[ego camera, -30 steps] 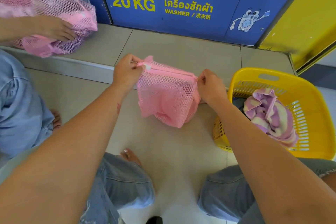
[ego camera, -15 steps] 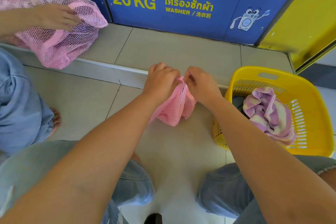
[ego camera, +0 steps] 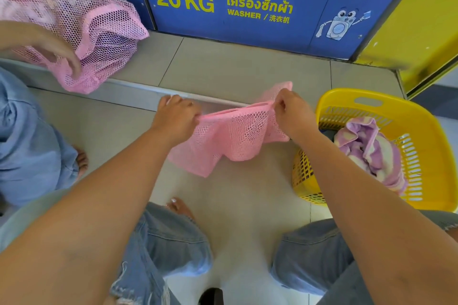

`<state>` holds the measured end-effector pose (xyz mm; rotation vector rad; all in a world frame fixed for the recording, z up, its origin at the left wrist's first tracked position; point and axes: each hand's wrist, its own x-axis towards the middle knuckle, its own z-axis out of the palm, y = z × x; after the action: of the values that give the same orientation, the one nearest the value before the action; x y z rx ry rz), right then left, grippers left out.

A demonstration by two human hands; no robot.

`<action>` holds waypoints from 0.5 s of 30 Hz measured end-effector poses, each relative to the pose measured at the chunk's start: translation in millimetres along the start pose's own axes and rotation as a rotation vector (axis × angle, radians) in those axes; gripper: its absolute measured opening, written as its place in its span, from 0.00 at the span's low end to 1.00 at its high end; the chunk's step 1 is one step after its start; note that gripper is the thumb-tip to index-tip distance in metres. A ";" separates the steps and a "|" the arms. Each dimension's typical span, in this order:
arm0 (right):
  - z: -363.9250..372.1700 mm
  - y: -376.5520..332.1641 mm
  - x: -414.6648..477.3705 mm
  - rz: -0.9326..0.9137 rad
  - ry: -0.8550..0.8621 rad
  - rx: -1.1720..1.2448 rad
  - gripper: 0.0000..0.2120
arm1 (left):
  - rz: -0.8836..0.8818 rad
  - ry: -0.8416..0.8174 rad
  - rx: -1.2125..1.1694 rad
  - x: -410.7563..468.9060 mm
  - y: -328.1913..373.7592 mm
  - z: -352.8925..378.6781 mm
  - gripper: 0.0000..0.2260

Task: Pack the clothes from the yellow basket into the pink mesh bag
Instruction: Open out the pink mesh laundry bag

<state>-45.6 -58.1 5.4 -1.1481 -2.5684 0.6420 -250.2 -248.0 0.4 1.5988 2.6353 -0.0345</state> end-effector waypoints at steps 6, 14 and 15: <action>1.7 -25.5 -2.2 -0.190 -0.023 0.065 0.06 | 0.071 0.015 -0.306 15.6 59.0 -6.4 0.29; -4.7 -27.1 -4.1 -0.218 -0.001 0.060 0.05 | 0.048 0.131 -0.354 23.3 87.7 -0.4 0.09; -6.1 -25.4 -4.2 -0.207 -0.003 0.039 0.05 | 0.053 0.148 -0.373 22.6 85.8 -0.1 0.08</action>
<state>-56.7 -74.6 22.9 -0.8547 -2.6186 0.6417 -184.5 -188.3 0.1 1.5884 2.5022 0.5624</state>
